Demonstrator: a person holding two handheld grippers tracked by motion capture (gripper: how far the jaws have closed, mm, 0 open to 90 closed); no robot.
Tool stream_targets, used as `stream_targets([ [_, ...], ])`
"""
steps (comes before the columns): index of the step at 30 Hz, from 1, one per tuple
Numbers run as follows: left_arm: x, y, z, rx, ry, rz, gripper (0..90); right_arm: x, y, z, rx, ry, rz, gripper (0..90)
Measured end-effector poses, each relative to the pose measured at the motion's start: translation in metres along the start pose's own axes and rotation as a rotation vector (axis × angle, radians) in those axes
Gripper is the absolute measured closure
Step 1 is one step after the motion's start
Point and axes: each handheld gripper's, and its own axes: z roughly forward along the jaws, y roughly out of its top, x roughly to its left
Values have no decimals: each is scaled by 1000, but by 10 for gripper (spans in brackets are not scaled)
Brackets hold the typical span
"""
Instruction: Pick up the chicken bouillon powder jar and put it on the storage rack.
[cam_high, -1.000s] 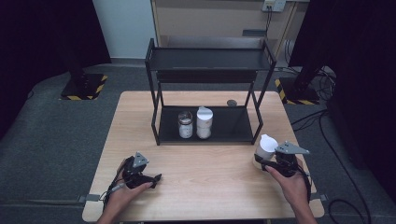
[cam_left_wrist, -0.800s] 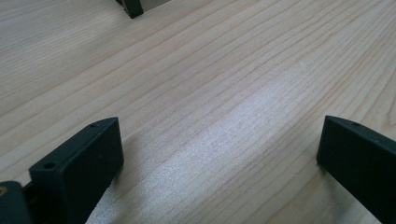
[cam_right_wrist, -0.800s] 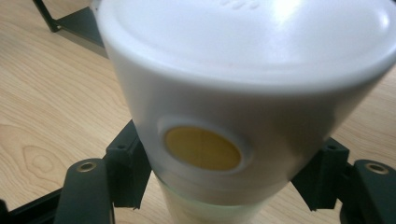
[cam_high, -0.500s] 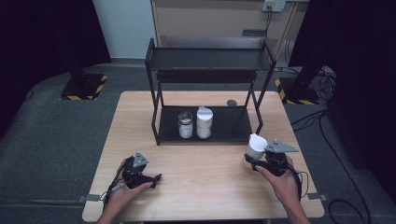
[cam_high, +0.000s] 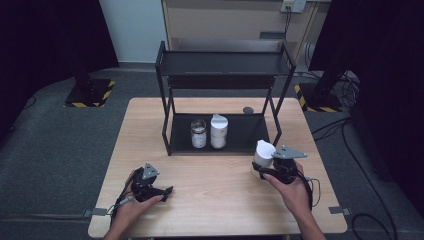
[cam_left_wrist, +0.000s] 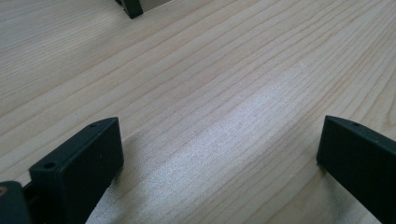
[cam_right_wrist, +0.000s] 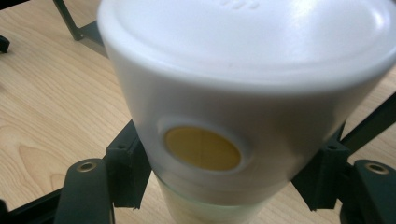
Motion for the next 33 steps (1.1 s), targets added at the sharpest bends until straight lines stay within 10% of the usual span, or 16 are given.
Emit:
stream_targets([
  [33, 0, 0, 0, 0, 0, 0, 0, 6, 34, 27, -4, -7, 24, 317],
])
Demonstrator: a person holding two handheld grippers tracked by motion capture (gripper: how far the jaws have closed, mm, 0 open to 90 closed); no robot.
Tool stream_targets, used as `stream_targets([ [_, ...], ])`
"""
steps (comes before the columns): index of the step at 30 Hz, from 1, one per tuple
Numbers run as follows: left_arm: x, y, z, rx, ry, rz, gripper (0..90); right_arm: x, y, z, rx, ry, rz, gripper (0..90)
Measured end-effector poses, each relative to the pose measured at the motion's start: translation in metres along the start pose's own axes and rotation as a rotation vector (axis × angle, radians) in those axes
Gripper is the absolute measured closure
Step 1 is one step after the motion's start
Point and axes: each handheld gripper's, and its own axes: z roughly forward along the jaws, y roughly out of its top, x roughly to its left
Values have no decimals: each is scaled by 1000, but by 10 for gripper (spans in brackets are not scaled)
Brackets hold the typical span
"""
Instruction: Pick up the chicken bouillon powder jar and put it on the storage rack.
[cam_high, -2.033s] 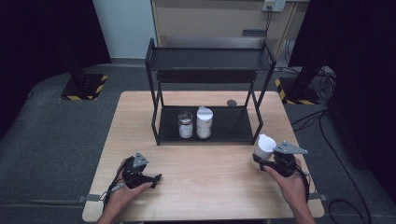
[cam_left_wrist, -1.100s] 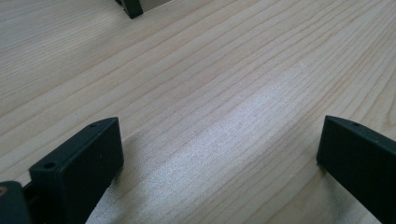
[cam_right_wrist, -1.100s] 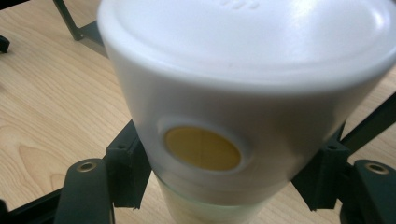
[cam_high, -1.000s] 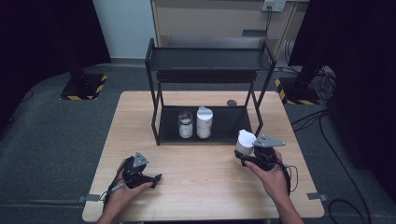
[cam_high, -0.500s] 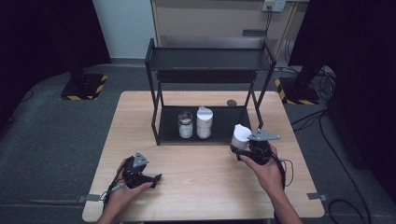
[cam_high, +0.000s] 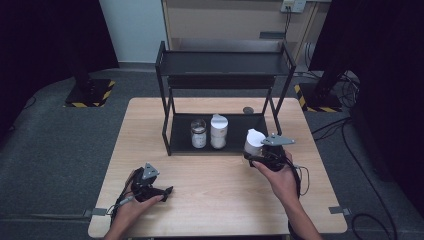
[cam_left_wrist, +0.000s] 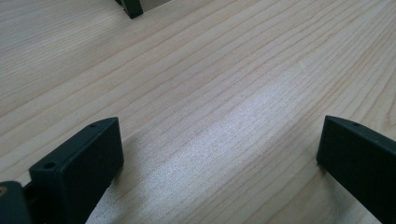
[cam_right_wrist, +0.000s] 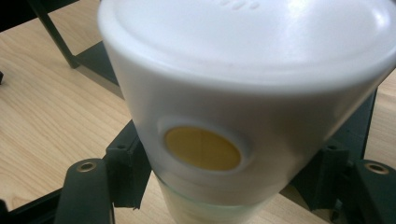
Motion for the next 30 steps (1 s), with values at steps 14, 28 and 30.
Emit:
stream_targets([
  [14, 0, 0, 0, 0, 0, 0, 0, -3, 5, 9, 6, -20, 17, 317],
  [28, 0, 0, 0, 0, 0, 0, 0, -3, 13, 20, 4, -31, 27, 317],
  [30, 0, 0, 0, 0, 0, 0, 0, -3, 14, 22, 0, -33, 28, 317],
])
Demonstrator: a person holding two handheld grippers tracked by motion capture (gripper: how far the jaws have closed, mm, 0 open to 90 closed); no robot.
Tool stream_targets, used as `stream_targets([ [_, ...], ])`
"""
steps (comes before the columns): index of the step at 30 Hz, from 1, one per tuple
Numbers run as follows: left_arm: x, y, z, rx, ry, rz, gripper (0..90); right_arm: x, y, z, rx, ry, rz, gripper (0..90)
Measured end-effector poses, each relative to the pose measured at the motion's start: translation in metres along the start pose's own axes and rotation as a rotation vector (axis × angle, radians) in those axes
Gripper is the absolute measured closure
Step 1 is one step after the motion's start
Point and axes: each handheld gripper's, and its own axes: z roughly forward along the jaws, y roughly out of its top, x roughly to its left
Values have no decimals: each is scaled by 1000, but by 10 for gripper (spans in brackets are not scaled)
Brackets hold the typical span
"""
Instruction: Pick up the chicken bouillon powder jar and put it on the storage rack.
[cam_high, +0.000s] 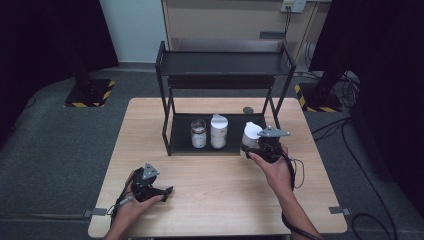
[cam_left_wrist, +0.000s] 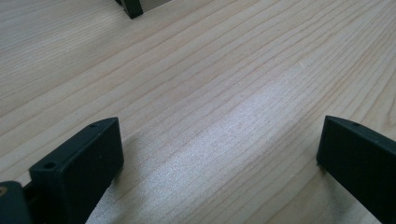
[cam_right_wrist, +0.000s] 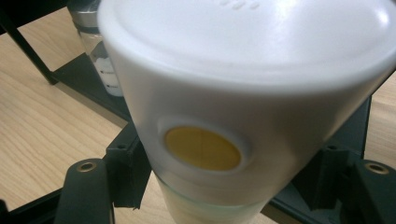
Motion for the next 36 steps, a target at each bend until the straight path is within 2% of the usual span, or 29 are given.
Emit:
stream_targets([
  [13, 0, 0, 0, -1, 0, 0, 0, 0, 5, 19, 4, -34, 15, 317],
  [36, 0, 0, 0, 0, 0, 0, 0, -4, 10, 45, 10, -53, 26, 317],
])
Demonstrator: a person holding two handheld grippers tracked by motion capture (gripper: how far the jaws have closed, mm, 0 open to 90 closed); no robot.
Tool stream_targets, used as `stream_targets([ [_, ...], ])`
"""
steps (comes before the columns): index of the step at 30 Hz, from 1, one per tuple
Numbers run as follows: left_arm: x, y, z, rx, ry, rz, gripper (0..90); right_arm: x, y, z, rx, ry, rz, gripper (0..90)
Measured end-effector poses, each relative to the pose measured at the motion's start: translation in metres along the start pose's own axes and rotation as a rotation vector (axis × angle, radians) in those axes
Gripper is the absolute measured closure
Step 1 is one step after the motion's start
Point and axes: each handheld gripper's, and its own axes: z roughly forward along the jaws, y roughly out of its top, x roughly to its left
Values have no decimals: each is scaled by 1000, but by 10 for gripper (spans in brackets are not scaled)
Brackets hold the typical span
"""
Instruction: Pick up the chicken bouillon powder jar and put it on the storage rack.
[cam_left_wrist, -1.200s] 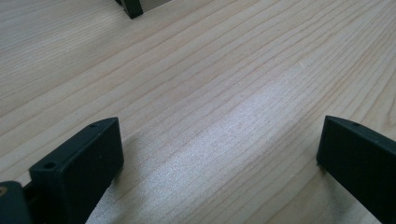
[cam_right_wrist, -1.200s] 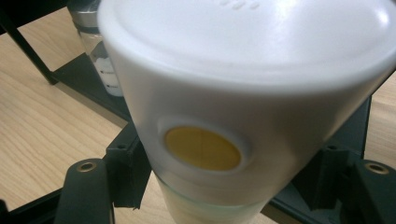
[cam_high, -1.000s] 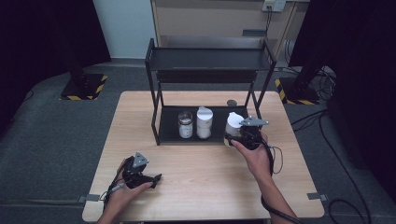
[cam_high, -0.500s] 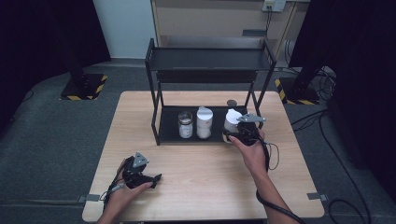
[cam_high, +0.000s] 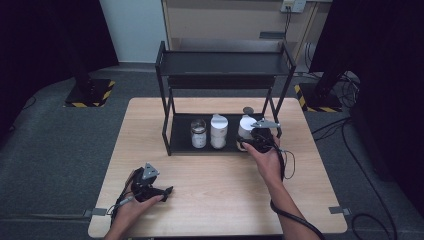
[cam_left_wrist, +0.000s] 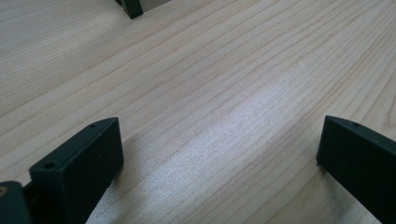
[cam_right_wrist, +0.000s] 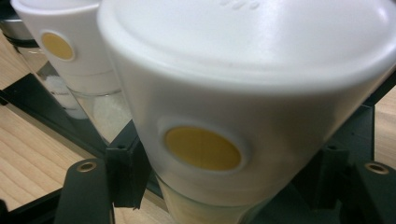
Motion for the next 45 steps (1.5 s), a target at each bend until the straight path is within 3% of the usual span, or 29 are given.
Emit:
stream_targets([
  [13, 0, 0, 0, 0, 1, 0, 0, -1, 1, 11, 21, -12, 11, 317],
  [45, -1, 0, 0, -1, 2, -1, 0, 6, 8, 28, 46, -2, -15, 317],
])
